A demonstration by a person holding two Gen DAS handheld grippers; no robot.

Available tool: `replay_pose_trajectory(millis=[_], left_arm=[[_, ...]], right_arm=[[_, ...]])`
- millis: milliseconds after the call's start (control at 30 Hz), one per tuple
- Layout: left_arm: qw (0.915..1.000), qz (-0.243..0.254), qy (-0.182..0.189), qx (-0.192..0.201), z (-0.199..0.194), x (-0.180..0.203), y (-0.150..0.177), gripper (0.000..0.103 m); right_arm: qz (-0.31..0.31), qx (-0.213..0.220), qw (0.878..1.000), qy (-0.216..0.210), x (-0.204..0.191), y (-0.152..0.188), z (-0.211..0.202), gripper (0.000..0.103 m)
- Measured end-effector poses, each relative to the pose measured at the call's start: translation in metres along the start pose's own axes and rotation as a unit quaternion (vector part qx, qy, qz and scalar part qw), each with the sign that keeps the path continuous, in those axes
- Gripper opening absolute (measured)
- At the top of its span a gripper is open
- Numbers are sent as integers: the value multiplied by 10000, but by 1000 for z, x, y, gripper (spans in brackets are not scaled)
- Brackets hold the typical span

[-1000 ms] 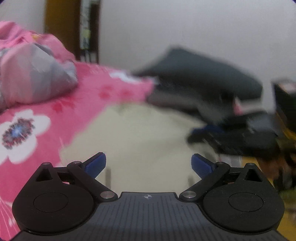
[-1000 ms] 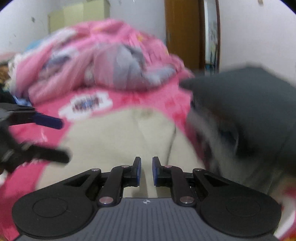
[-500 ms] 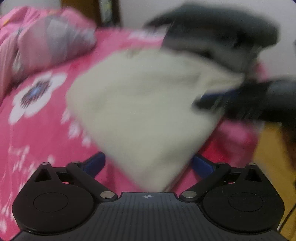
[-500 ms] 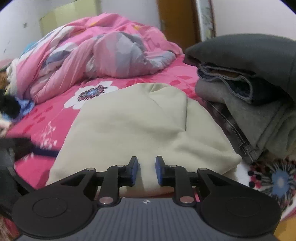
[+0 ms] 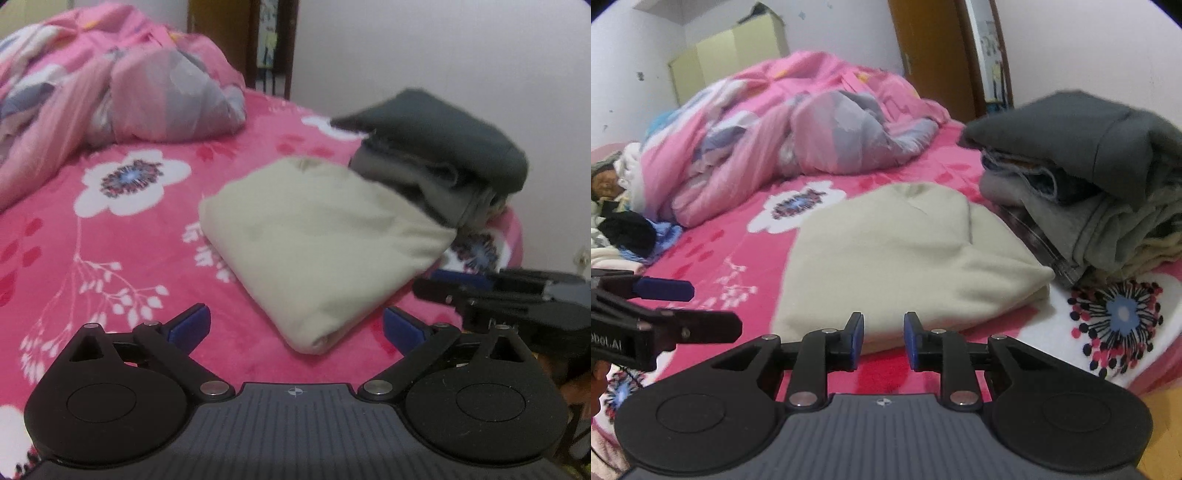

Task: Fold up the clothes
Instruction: 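Release the hoodie bundle and withdraw both grippers from the bed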

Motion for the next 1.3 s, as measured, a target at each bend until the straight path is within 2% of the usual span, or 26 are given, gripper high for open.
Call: replay_pose_trajectory(millis=[67, 133, 200, 267, 500, 633, 867, 1167, 1300], left_arm=[[9998, -175, 10, 70, -10, 0, 4, 103], [9993, -359, 13, 101, -18, 0, 9, 103], [9987, -501, -9, 128, -25, 1, 13, 103], [9982, -570, -73, 147, -29, 2, 18, 103], [9965, -803, -124, 184, -37, -1, 25, 103], [9971, -698, -171, 251, -41, 0, 28, 103], [9974, -541, -355, 321, -46, -5, 33, 103], [9946, -552, -820, 330, -47, -21, 36, 103], [9934, -564, -961, 280, -44, -29, 39, 103]], right_arm=[[-3, 93, 9999, -48, -7, 1, -10, 39], [-5, 151, 9999, -75, -12, 4, -19, 43], [-6, 190, 9998, -76, -16, 6, -26, 53], [-7, 206, 9998, -43, -20, 10, -32, 63], [168, 248, 9994, 189, -23, 17, -43, 84], [213, 215, 9990, 328, -26, 21, -46, 96], [239, 192, 9977, 610, -34, 24, -47, 102], [549, 67, 9920, 1134, -42, 29, -45, 103], [540, -42, 9872, 1502, -44, 25, -39, 103]])
Point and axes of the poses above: each gripper's, at about its wrist camera, not at the fingertips, and z roughly the way its jaws point, x to its right, y to its underside, the point moved 3 cm from there along z, roughly the way its jaws point, and after that the axes turned 4 degrees about z, right-handed, at the moved point
